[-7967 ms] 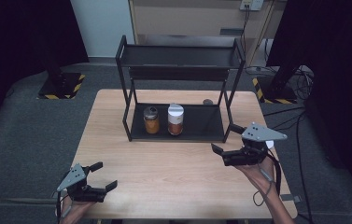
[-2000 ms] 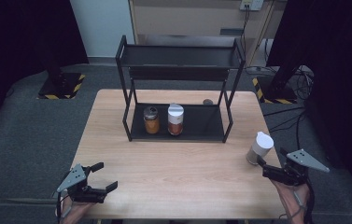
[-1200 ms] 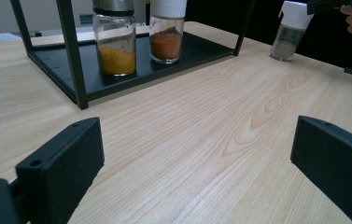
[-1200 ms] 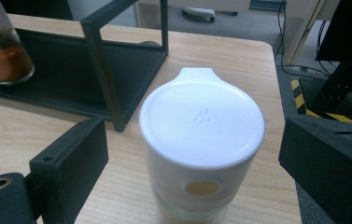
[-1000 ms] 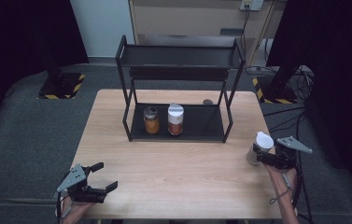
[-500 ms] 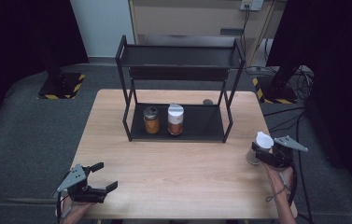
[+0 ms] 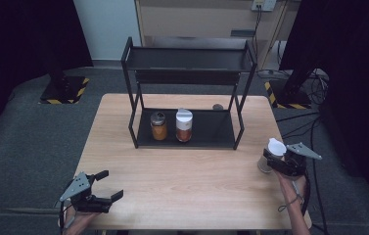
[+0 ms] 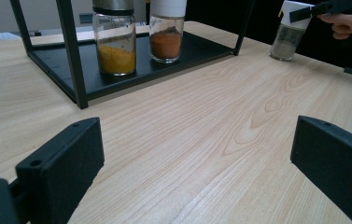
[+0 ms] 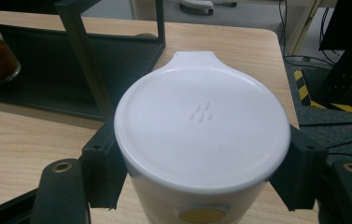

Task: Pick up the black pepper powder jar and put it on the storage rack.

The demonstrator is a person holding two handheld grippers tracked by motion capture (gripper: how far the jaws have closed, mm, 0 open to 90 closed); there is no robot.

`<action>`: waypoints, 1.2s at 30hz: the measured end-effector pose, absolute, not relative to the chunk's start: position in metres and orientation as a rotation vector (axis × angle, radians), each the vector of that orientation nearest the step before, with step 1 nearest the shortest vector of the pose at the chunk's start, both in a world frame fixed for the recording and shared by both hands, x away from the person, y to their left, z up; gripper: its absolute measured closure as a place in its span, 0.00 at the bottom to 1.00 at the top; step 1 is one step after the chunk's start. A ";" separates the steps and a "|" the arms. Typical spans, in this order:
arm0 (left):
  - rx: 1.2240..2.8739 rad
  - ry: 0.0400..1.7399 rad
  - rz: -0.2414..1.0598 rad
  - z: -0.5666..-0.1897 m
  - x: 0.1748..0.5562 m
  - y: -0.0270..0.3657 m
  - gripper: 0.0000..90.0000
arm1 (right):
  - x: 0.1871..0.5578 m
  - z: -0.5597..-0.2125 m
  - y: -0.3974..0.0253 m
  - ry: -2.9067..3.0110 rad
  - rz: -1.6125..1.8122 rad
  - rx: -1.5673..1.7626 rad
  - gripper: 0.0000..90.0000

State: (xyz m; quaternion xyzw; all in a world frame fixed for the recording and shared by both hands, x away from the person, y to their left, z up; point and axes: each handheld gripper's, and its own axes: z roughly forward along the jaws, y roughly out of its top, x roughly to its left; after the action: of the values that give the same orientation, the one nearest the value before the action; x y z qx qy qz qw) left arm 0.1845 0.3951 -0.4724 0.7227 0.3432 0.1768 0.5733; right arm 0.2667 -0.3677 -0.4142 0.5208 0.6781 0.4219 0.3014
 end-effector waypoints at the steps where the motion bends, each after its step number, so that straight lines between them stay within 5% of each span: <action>1: 1.694 0.805 0.415 -0.472 0.185 0.395 0.02 | 0.266 -0.414 -0.367 1.802 1.123 1.376 0.34; 36: 1.697 0.802 0.416 -0.472 0.184 0.395 0.02 | 0.233 -0.371 -0.331 2.009 1.260 1.191 0.34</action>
State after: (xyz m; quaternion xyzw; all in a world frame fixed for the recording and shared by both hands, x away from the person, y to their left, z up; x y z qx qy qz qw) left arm 0.1843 0.3948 -0.4718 0.7239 0.3420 0.1774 0.5723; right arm 0.2330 -0.3306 -0.3708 0.4355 0.7347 0.4608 0.2415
